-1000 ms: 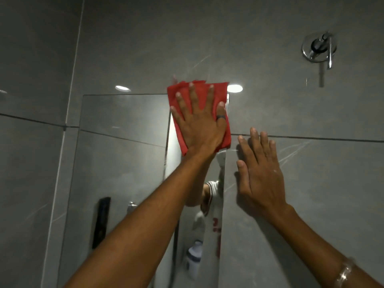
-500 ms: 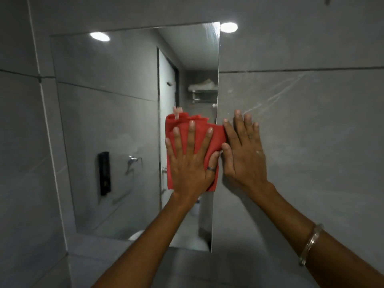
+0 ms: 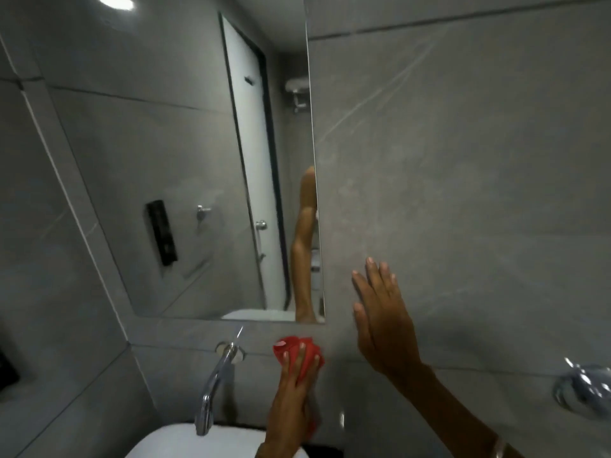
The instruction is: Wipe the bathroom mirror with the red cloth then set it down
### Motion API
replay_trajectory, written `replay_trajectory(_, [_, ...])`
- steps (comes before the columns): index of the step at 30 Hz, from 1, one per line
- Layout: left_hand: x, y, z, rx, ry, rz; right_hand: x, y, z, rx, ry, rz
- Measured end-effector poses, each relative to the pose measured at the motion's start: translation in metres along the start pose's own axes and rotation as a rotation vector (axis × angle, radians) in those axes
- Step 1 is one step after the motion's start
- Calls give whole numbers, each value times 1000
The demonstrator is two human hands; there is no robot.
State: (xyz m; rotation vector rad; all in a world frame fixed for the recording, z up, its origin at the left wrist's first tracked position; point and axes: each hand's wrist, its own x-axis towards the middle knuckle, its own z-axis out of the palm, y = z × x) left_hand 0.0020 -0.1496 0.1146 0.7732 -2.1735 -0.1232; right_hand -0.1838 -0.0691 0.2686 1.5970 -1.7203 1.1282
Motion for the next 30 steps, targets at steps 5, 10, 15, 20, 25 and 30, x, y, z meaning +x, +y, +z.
replay_trajectory(5, [-24, 54, -16, -1120, 17, -864, -117, -2, 20, 480, -248, 673])
replay_trajectory(10, [-49, 91, 11, -1861, -183, -1314, -203, 5, 29, 1165, -571, 1674])
replay_trajectory(15, [-99, 92, 68, -1473, -413, -1537, -275, 24, 34, 1059, -607, 1652])
replay_trajectory(20, [-157, 75, 154, -959, -696, -1291, -362, 67, 57, 854, -622, 1510])
replay_trajectory(25, [-186, 65, 202, -706, -759, -1307, -404, 102, 78, 577, -858, 1438])
replay_trajectory(30, [-177, 100, 151, -428, -631, -926, -374, 77, 62, 220, -881, 1049])
